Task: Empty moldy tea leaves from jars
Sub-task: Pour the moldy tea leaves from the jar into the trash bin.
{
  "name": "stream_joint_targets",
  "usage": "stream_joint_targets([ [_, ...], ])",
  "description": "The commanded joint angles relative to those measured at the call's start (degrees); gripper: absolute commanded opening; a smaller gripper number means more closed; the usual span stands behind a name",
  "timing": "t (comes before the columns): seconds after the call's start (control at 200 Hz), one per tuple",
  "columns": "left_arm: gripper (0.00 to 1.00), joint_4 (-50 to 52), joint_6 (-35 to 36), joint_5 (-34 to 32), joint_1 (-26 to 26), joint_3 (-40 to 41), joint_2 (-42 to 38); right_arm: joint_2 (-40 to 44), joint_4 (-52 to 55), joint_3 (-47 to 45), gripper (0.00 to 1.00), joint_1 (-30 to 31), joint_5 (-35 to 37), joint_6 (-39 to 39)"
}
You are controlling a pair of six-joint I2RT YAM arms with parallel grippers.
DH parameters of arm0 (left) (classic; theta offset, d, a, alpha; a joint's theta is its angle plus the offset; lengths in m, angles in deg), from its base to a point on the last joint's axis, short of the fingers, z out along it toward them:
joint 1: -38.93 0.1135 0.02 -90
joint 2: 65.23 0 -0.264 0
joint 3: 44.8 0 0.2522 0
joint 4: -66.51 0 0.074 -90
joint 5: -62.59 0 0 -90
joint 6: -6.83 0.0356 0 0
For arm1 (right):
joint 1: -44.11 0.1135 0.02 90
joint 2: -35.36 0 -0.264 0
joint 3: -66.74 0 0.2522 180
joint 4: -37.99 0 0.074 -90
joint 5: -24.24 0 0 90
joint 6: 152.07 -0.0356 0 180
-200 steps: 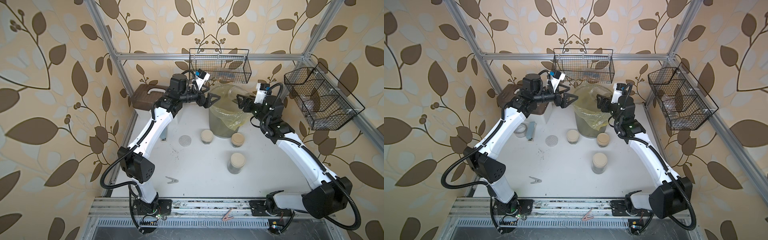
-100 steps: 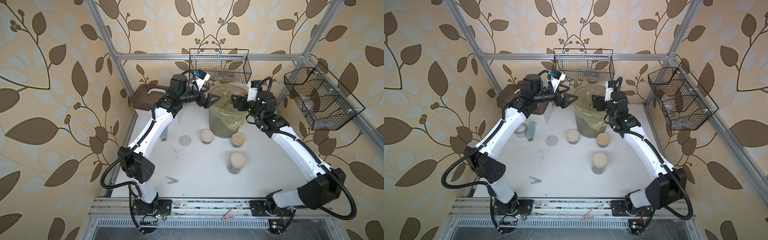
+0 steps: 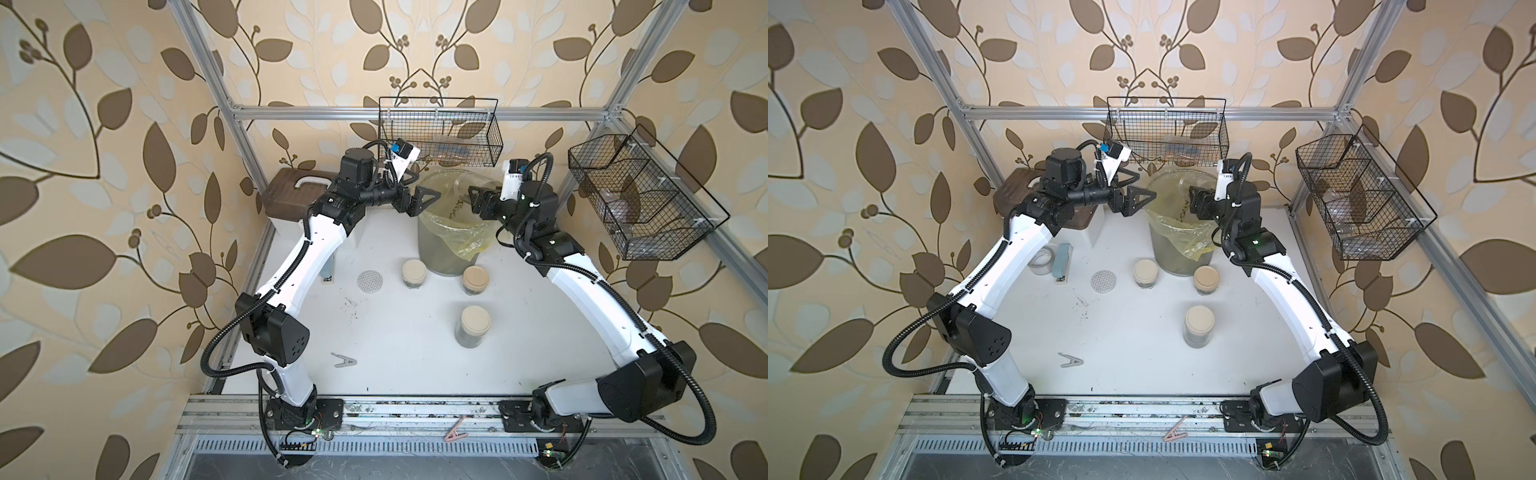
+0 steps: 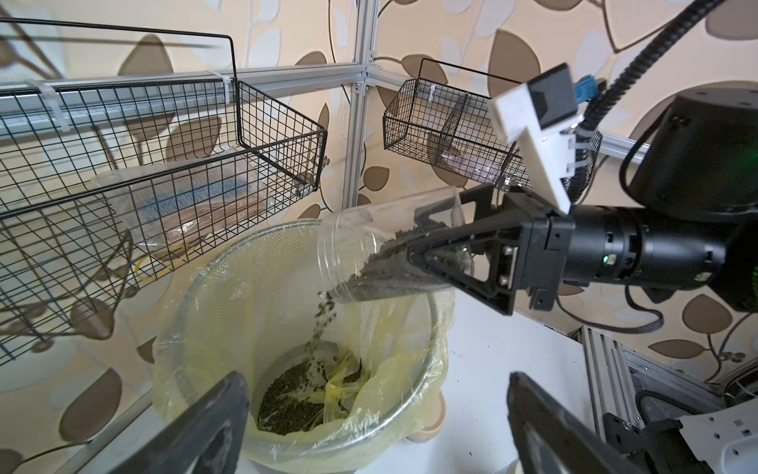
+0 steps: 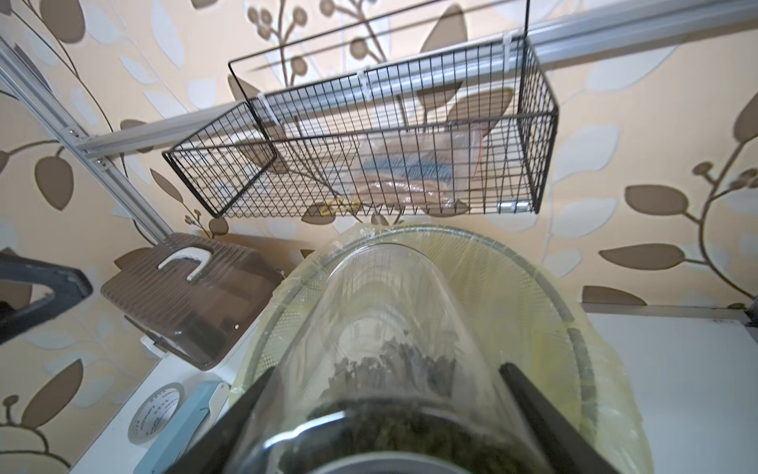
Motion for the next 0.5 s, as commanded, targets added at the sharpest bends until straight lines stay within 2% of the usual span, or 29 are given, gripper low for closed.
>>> stream_joint_targets([
  [0.0, 0.99, -1.2, 1.0, 0.3, 0.3, -0.6, -1.0, 3.0, -5.0, -0.6, 0.47, -0.2, 1.1, -0.8],
  [0.495, 0.99, -1.2, 1.3, 0.4, 0.3, -0.6, -0.8, -2.4, 1.4, 2.1, 0.47, 0.8, 0.0, 2.2],
])
